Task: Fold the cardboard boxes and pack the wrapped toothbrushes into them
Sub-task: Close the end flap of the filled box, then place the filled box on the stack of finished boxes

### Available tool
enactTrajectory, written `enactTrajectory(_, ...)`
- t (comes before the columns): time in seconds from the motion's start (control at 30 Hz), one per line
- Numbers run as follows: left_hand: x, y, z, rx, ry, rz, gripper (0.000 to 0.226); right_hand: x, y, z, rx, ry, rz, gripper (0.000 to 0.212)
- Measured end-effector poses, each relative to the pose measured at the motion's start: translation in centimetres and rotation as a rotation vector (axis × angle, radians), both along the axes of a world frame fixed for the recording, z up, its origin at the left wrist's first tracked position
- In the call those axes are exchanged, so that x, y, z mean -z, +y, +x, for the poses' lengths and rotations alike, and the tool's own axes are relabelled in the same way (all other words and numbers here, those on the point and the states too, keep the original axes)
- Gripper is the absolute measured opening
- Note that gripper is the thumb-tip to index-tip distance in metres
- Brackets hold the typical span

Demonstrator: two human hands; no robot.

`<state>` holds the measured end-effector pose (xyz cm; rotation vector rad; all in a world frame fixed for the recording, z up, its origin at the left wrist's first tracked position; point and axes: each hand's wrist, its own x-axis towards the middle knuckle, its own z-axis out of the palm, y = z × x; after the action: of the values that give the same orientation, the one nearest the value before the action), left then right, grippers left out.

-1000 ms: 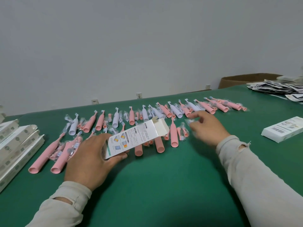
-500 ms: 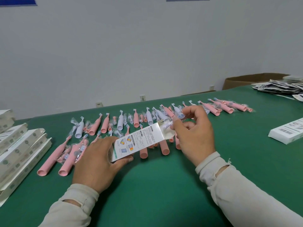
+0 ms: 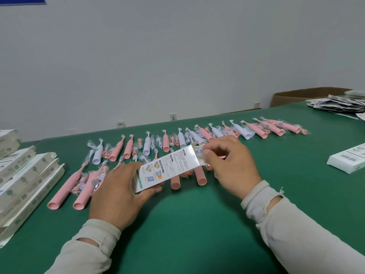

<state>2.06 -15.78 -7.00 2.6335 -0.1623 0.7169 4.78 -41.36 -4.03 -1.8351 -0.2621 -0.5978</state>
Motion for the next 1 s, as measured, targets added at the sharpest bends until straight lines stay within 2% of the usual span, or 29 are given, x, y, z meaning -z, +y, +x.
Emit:
enactTrajectory(0.27,0.1,-0.1,0.1,0.008,0.0,0.031,0.066,0.4,-0.1,-0.1,-0.066,0.009,-0.018,0.021)
enactTrajectory(0.4,0.1,-0.3,-0.1,0.022,0.0,0.082,0.069,0.2,0.2,-0.8,-0.228,0.034,-0.236,0.017)
enactTrajectory(0.5,0.1,-0.3,-0.1,0.028,-0.002,0.062,0.067,0.0,0.0,-0.9,-0.353,0.056,-0.202,0.02)
enactTrajectory(0.57,0.0,-0.2,0.0,0.027,-0.006,0.058,0.065,-0.4,-0.6,-0.9,-0.318,0.033,-0.164,0.022)
enactTrajectory(0.63,0.0,-0.2,0.0,0.023,-0.011,0.039,0.064,-0.8,-1.7,-0.6,-0.23,-0.005,-0.216,0.037)
enactTrajectory(0.7,0.0,-0.1,0.0,0.018,0.0,0.016,0.066,-1.0,-2.6,-0.5,-0.22,0.022,-0.359,0.066)
enactTrajectory(0.77,0.0,0.0,0.0,0.013,0.005,0.014,0.068,-0.9,-3.0,-0.3,-0.249,0.077,-0.457,0.076)
enactTrajectory(1.0,0.1,-0.1,0.0,0.023,-0.007,0.006,0.07,0.4,-2.9,0.6,-0.253,0.045,-0.311,0.034)
